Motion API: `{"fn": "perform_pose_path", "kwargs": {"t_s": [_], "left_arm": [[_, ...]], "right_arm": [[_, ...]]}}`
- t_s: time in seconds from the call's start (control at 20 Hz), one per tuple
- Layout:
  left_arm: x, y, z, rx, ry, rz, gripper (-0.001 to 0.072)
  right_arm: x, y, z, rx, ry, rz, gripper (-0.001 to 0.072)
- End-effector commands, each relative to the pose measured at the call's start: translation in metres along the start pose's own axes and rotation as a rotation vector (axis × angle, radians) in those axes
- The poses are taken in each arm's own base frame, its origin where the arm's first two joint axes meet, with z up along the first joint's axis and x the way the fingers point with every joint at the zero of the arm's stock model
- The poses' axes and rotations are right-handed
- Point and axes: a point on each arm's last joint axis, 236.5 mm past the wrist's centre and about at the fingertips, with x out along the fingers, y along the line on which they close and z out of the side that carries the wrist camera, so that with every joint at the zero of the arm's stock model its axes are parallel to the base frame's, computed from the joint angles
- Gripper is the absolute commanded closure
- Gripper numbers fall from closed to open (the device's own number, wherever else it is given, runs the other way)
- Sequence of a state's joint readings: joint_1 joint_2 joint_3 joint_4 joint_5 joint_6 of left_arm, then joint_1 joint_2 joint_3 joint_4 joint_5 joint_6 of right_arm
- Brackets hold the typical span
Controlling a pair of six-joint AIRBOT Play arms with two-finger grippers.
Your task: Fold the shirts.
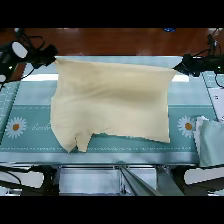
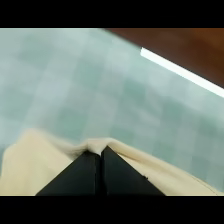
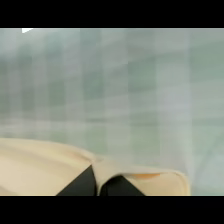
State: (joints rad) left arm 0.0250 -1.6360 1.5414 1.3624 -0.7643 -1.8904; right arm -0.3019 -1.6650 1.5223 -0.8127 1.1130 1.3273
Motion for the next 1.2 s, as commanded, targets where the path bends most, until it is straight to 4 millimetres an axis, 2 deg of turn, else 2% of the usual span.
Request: {"fn": "perform_pose_path", "kwargs": {"t_s": [0.0,0.1,0.2,0.3,0.45,0.55,0.7,0.8,0.85,0.9,0.95,1.0,1.15], "left_arm": [[0.039,0.002,-0.028,-0.029,0.176,0.010,0.0684],[0.036,0.004,-0.036,0.043,0.217,0.014,0.0684],[0.024,0.014,-0.049,0.140,0.299,0.023,0.0684],[0.007,0.029,-0.061,0.230,0.390,0.031,0.0685],[-0.014,0.059,-0.096,0.279,0.583,0.048,0.0684],[-0.015,0.078,-0.130,0.249,0.691,0.068,0.0684],[-0.004,0.092,-0.170,0.215,0.765,0.078,0.0684],[0.002,0.094,-0.184,0.202,0.783,0.076,0.0684],[0.002,0.095,-0.187,0.200,0.790,0.078,0.0683],[0.002,0.097,-0.186,0.192,0.790,0.087,0.0640],[-0.002,0.103,-0.182,0.186,0.795,0.107,0.0446],[-0.009,0.110,-0.175,0.171,0.799,0.133,0.0211],[-0.037,0.124,-0.141,0.120,0.749,0.152,0.0205]], "right_arm": [[0.033,-0.020,0.006,0.069,0.041,0.012,0.0692],[0.033,-0.020,-0.002,0.064,0.075,0.013,0.0692],[0.026,-0.018,-0.017,0.053,0.145,0.031,0.0692],[0.014,-0.018,-0.045,0.024,0.265,0.040,0.0692],[-0.001,-0.045,-0.093,-0.013,0.476,-0.074,0.0692],[0.003,-0.061,-0.113,0.003,0.535,-0.133,0.0692],[0.022,-0.078,-0.135,0.054,0.549,-0.172,0.0692],[0.034,-0.081,-0.143,0.080,0.535,-0.178,0.0691],[0.037,-0.081,-0.143,0.098,0.527,-0.188,0.0643],[0.037,-0.080,-0.143,0.124,0.523,-0.195,0.0400],[0.034,-0.075,-0.143,0.117,0.526,-0.183,0.0302],[0.025,-0.073,-0.140,0.112,0.523,-0.185,0.0298],[-0.019,-0.069,-0.114,0.089,0.413,-0.214,0.0298]]}}
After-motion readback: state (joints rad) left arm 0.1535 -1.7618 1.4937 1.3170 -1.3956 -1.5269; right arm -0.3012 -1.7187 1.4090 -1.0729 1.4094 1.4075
